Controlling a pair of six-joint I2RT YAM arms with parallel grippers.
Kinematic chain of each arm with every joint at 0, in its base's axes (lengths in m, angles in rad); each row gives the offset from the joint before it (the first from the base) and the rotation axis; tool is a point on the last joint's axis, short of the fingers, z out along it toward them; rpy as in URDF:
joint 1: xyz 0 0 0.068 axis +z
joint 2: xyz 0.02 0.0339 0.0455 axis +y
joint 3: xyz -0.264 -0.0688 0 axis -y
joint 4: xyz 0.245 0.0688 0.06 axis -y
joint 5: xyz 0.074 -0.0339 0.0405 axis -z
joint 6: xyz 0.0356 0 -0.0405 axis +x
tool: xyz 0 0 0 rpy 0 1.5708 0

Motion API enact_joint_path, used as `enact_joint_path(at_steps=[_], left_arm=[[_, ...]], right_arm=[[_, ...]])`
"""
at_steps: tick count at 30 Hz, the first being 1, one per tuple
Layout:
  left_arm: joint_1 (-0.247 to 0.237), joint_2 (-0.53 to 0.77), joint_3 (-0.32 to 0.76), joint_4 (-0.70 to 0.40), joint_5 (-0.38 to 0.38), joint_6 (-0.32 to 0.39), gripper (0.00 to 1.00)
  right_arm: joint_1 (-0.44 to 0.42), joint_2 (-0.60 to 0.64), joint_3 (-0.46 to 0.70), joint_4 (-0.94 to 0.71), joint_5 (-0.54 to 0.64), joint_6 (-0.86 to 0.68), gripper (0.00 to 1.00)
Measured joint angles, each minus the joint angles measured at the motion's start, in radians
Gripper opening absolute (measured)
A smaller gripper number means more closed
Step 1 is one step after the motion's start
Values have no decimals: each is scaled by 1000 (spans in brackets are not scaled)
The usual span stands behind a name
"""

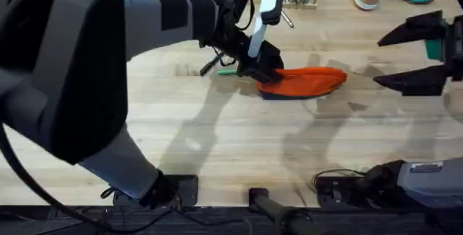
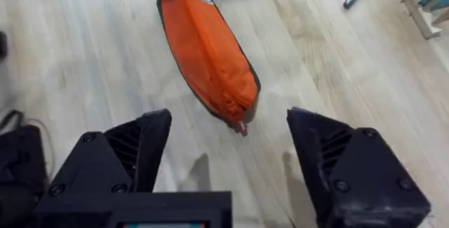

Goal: Unzip the bag, pick up the pens from the table one at a time and place them inside, then zip the bag closed.

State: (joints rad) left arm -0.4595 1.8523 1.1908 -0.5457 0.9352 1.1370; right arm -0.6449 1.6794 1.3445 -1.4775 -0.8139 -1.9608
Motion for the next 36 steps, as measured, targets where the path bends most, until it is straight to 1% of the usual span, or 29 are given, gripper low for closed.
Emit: enact_joint_path(at_steps=[6, 9, 15, 24, 36], left_arm=[[0, 0, 0, 2, 0, 0, 43], [0, 0, 0, 5, -1, 0, 43], [0, 0, 0, 11, -4, 0, 44], [0, 0, 0, 12, -5, 0, 44], [0, 0, 0, 12, -5, 0, 44]], right_arm=[[0, 116, 0, 35, -5, -38, 998], [0, 142, 0, 39, -5, -43, 998], [-12, 143, 0, 74, -5, -52, 998], [-66, 143, 0, 52, -5, -53, 998], [-69, 143, 1, 51, -5, -53, 997]])
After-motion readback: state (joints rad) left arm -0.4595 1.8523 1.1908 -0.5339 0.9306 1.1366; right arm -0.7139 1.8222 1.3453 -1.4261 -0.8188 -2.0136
